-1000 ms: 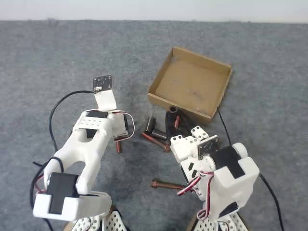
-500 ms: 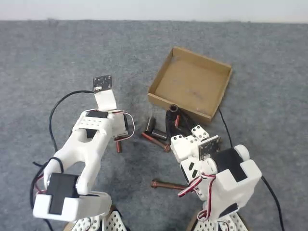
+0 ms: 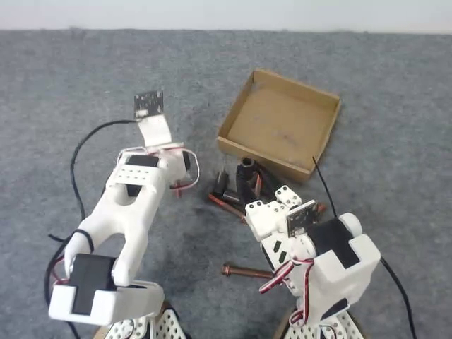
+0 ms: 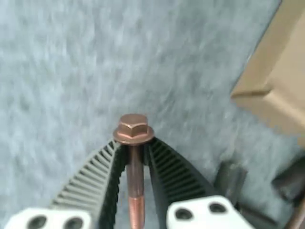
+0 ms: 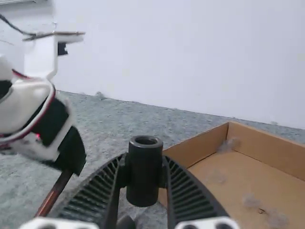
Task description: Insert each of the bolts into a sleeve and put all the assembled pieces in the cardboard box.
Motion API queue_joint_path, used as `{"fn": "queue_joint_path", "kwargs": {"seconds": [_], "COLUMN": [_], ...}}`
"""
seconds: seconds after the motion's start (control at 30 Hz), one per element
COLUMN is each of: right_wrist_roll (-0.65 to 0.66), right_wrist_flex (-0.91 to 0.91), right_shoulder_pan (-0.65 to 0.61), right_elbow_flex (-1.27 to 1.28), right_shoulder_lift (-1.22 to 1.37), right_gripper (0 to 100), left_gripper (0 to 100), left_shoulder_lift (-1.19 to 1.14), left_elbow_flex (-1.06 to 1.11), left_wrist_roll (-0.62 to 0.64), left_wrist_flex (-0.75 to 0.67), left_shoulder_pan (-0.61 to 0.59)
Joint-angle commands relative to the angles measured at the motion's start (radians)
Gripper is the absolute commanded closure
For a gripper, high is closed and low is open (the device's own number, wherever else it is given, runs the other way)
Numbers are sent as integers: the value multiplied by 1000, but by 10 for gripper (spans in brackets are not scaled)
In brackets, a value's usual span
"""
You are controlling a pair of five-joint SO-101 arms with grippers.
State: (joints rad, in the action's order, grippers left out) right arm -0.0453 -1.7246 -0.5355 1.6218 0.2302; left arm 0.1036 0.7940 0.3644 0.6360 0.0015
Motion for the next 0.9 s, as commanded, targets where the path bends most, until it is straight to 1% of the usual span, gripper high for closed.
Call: {"fn": "queue_joint_path", "kwargs": {"seconds": [0.0,0.27,0.47,0.57,0.67,0.77,0.87], "right_wrist_roll": [17,17,17,17,17,15,14], "right_wrist_flex": [4,12,150,191,285,360,400], "right_shoulder_pan": [-35,-97,-168,-188,-217,-223,-226], "right_elbow_flex": [29,23,-48,-107,-170,-221,-253], "right_shoulder_lift": [-48,-47,-48,-48,-48,-48,-48], "right_gripper": [992,992,992,992,992,992,992], "left_gripper": [988,988,988,988,988,988,988], "left_shoulder_lift": [69,71,78,144,247,324,373], "left_elbow_flex": [-117,-182,-157,-117,-58,47,183], "left_wrist_roll": [-14,-14,-14,-14,-17,-15,-14], "left_wrist_flex": [-38,-37,-35,-38,-51,-161,-351], "left_shoulder_pan": [8,8,32,28,25,28,31]}}
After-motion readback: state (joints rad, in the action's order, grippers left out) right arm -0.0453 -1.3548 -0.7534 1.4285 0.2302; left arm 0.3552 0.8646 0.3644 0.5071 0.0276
